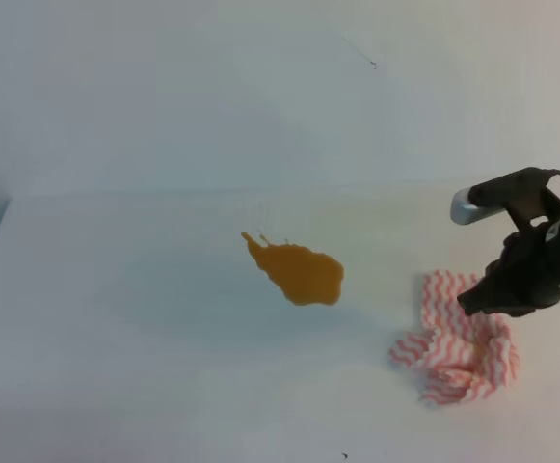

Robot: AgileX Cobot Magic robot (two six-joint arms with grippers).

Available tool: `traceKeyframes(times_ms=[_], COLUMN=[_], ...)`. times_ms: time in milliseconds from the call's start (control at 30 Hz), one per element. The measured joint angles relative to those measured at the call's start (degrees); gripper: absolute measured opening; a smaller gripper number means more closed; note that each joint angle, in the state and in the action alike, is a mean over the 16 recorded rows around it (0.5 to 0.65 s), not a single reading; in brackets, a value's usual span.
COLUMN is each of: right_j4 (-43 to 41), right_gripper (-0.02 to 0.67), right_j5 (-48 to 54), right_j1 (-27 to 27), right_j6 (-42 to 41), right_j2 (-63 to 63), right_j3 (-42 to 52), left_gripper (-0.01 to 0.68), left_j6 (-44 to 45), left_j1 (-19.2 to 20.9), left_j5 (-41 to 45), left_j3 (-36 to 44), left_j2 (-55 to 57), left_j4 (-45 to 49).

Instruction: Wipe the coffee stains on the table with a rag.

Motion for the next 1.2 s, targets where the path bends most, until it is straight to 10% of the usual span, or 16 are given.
traceKeyframes(times_ms=[733,1200], right_j4=[4.4,1.0], right_gripper=[0.332,0.108], right_j5=[3.7,-3.1], right_j1=[1.9,3.0], right_j6=[-7.4,-8.3], right_j2=[11.5,16.7], right_j3=[-5.2,-6.7], left_gripper=[0.0,0.0], left_j6=[0.0,0.0], left_j1=[0.0,0.0], left_j5=[0.0,0.0], left_j3=[0.0,0.0], left_j2=[0.0,0.0], left_j4=[0.0,0.0])
